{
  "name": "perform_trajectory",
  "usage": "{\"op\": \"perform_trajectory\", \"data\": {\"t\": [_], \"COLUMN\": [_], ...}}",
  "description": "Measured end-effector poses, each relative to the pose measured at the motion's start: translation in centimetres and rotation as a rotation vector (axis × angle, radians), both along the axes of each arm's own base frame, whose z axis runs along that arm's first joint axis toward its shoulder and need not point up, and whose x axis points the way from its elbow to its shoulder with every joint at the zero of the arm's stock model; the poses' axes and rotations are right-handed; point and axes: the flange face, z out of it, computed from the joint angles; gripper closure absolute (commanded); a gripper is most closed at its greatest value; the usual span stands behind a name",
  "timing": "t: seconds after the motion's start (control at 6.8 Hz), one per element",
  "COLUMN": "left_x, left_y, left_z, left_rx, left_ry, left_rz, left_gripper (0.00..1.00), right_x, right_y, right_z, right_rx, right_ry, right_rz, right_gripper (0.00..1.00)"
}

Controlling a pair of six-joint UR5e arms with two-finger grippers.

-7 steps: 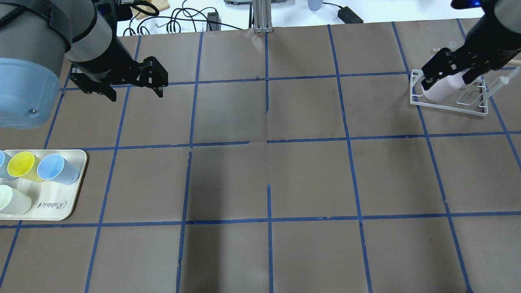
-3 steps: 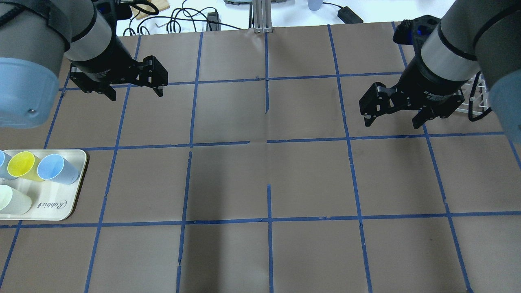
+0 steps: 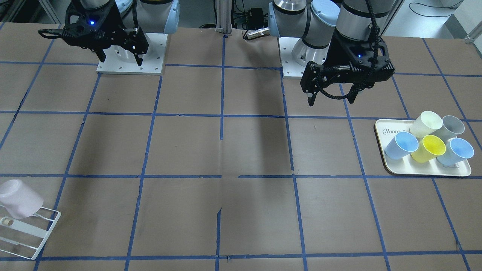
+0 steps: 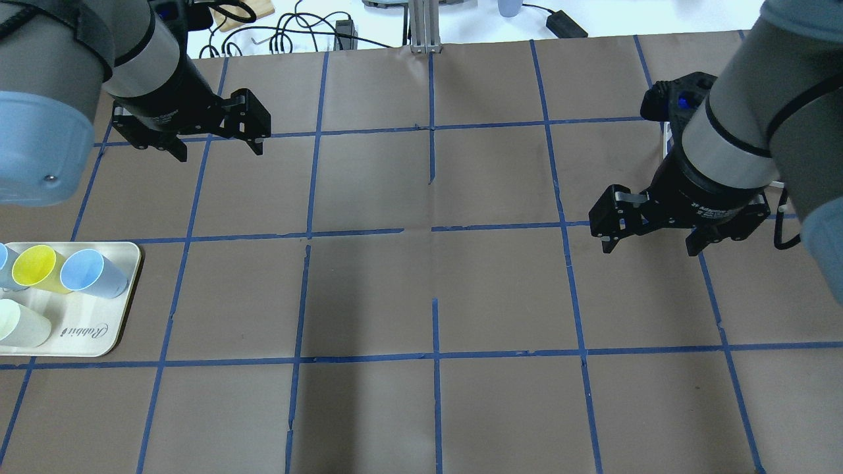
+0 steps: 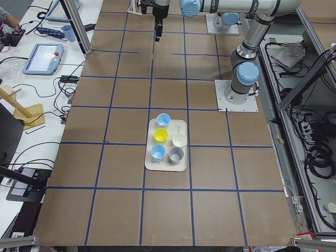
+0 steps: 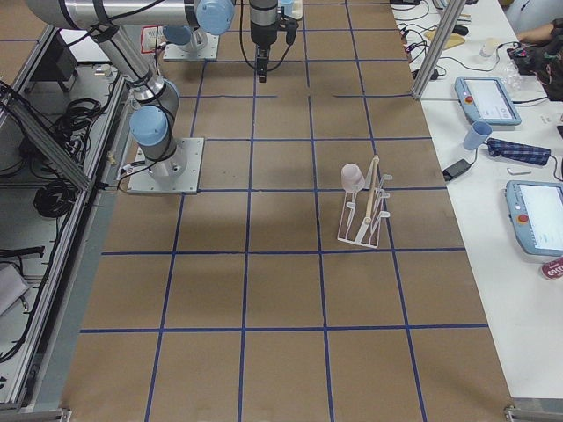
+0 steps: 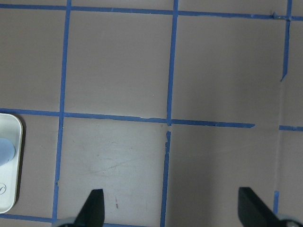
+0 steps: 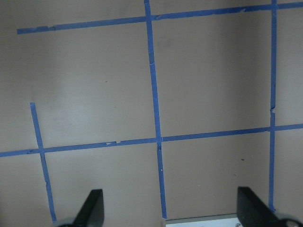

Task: Transfer IKEA cup to right arm and place on rack

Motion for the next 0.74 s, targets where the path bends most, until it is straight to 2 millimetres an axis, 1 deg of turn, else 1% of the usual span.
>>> {"op": "perform_trajectory", "data": {"t": [0.15, 0.29, 0.44, 0.74], "left_x": [0.0, 0.0, 0.0, 0.0], "left_y": [0.0, 0.0, 0.0, 0.1], "left_z": [0.0, 0.0, 0.1, 0.0], "left_rx": [0.0, -0.001, -0.001, 0.001], "left_ry": [0.0, 0.0, 0.0, 0.0], "left_rz": [0.0, 0.0, 0.0, 0.0], "left_gripper": [0.0, 0.0, 0.0, 0.0], "right_x": [0.0, 0.1, 0.1, 0.2], "right_y": [0.0, -0.5, -1.4, -4.0], "right_z": [0.5, 1.3, 2.1, 2.8], "right_rx": [-0.008, -0.023, -0.032, -0.036], "right_ry": [0.001, -0.004, -0.007, -0.009], "right_rz": [0.003, 0.004, 0.004, 0.0], "right_gripper": [0.0, 0.0, 0.0, 0.0]}}
